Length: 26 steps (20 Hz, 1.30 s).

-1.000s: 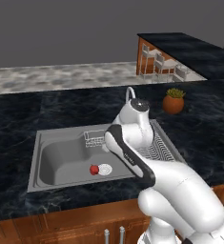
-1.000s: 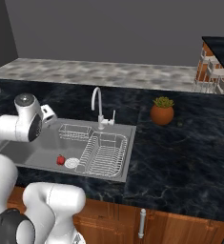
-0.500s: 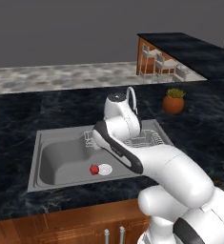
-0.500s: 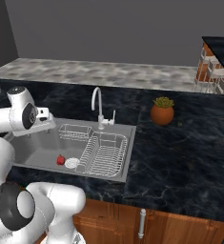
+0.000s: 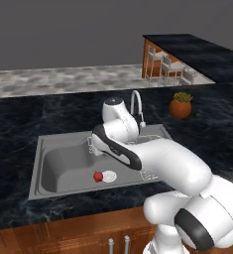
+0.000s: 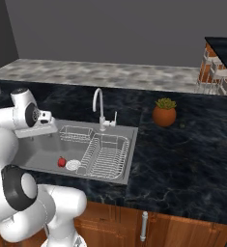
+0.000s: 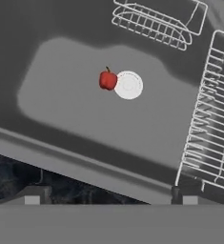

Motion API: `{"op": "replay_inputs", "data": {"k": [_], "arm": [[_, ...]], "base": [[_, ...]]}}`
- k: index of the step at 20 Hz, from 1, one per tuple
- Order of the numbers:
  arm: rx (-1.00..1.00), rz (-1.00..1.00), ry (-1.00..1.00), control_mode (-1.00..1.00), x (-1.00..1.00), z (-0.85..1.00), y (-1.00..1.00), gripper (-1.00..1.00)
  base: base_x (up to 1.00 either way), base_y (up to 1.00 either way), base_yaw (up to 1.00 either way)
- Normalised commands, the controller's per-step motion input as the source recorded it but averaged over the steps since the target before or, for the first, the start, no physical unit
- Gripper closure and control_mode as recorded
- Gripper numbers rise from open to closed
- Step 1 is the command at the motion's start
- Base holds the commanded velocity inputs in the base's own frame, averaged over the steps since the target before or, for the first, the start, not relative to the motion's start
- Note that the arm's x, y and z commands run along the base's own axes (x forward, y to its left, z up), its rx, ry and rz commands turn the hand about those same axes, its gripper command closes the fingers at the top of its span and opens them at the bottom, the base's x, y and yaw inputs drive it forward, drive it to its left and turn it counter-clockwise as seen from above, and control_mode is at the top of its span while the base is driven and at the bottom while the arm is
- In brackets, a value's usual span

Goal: Turn on the sink faucet. Then move the bell pepper from the counter to the sink. Turn off the sink. Move the vegetable from the sink to the pot next to the stove. Finally move the pot to the front center burner.

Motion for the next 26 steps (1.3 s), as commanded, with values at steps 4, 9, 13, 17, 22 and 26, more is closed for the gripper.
{"op": "replay_inputs", "data": {"k": [4, 9, 13, 17, 22, 26], "arm": [[-0.02, -0.06, 0.01, -1.00, 0.17, -0.40, 0.00, -1.00], [0.00, -0.06, 0.11, -1.00, 0.26, -0.34, 0.00, -1.00], [0.00, -0.08, 0.12, -1.00, 0.23, -0.38, 0.00, -1.00], [0.00, -0.19, 0.07, -1.00, 0.24, -0.38, 0.05, -1.00], [0.00, -0.12, 0.02, -1.00, 0.08, -0.16, 0.06, -1.00], [0.00, -0.08, 0.08, -1.00, 0.23, -0.26, 0.04, -1.00]], "base": [[0.00, 0.00, 0.00], [0.00, 0.00, 0.00], [0.00, 0.00, 0.00], [0.00, 0.00, 0.00], [0.00, 0.00, 0.00], [0.00, 0.00, 0.00]]}}
